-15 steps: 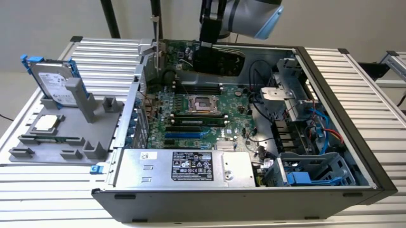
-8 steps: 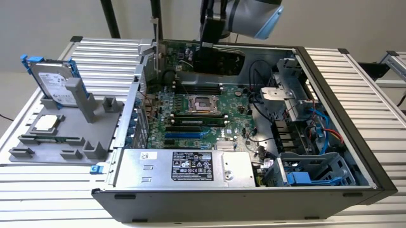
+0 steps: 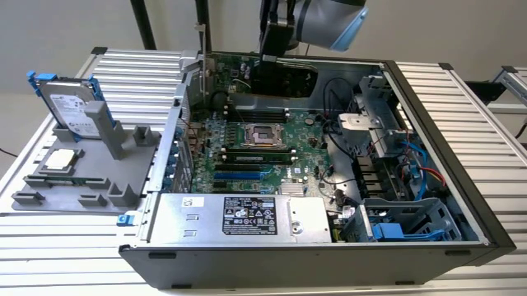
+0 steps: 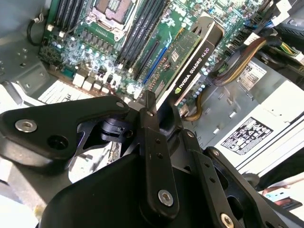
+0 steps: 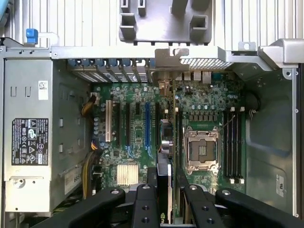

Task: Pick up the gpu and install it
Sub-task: 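Insert the gpu into the slot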

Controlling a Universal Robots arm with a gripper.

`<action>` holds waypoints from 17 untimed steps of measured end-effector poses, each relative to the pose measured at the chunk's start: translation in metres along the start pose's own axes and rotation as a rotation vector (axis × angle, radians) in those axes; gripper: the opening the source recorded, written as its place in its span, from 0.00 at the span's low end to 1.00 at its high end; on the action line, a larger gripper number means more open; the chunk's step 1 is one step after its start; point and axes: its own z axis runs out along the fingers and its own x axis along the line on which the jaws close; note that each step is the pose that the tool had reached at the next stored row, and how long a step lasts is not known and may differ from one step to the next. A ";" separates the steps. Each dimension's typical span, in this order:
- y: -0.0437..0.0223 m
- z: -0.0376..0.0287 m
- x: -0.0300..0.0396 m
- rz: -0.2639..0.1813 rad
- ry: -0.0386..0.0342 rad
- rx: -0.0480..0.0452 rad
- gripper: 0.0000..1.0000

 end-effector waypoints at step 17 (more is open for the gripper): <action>-0.0007 0.0101 -0.0001 -0.001 -0.0003 0.0196 0.00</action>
